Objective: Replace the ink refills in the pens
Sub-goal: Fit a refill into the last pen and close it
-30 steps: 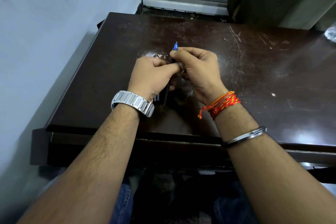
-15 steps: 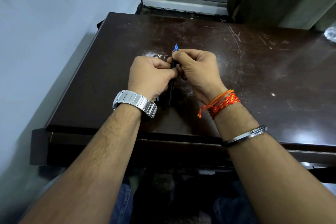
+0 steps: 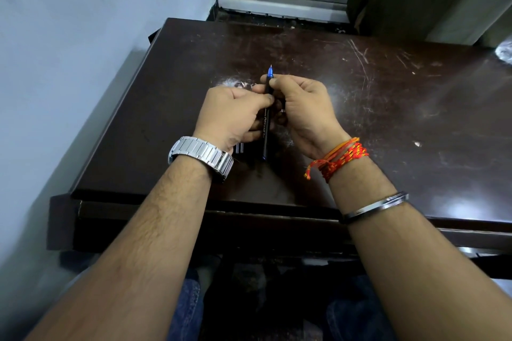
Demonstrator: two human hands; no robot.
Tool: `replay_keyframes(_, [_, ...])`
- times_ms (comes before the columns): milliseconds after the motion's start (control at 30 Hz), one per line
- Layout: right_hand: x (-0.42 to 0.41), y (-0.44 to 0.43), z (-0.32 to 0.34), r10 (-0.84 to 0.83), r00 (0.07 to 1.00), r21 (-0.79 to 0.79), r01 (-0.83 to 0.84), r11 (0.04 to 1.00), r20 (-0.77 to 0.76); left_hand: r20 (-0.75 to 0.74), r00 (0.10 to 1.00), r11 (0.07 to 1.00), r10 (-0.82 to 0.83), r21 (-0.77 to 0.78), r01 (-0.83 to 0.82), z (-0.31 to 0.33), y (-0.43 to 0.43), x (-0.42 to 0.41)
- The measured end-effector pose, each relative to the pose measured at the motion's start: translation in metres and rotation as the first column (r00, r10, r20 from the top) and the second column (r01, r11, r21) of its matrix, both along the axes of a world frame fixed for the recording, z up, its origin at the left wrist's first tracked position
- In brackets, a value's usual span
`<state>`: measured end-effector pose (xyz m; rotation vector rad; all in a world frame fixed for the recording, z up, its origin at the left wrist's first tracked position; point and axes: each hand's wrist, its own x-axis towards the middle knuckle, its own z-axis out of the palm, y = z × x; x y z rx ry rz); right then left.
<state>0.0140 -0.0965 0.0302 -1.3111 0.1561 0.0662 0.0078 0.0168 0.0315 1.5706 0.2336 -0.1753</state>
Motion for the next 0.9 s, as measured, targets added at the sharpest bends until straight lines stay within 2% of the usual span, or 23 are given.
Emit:
replay_keyframes(233, [0.004,-0.002,-0.004,-0.019,1.000,-0.028,0.020,0.999,0.008,-0.010,1.000,0.999,0.005,-0.054,-0.005,-0.001,0.002,0.001])
replay_keyframes(333, [0.008,-0.007,-0.010,-0.093,0.995,-0.198,0.100,0.975,0.049,0.006,0.998,0.996,0.069,-0.062,-0.068,-0.001,0.004,0.001])
replay_keyframes(433, [0.010,-0.010,-0.018,-0.124,0.988,-0.507,0.153,0.848,0.091,0.026,0.988,0.987,0.150,-0.052,-0.149,-0.002,0.007,0.004])
replay_keyframes(533, [0.007,-0.009,-0.020,-0.031,0.989,-0.738,0.128,0.663,0.144,0.049,0.978,0.979,0.205,-0.020,-0.204,-0.005,0.008,0.007])
replay_keyframes(633, [0.001,-0.003,-0.019,0.092,0.984,-0.826,0.075,0.559,0.152,0.075,0.970,0.973,0.230,0.009,-0.231,-0.007,0.011,0.009])
replay_keyframes(767, [-0.005,0.003,-0.017,0.216,0.971,-0.873,-0.011,0.487,0.108,0.099,0.966,0.967,0.238,0.065,-0.245,-0.008,0.012,0.010])
replay_keyframes(900, [-0.005,0.004,-0.014,0.161,0.977,-0.910,0.060,0.411,0.137,0.100,0.971,0.969,0.219,0.093,-0.229,-0.009,0.011,0.010])
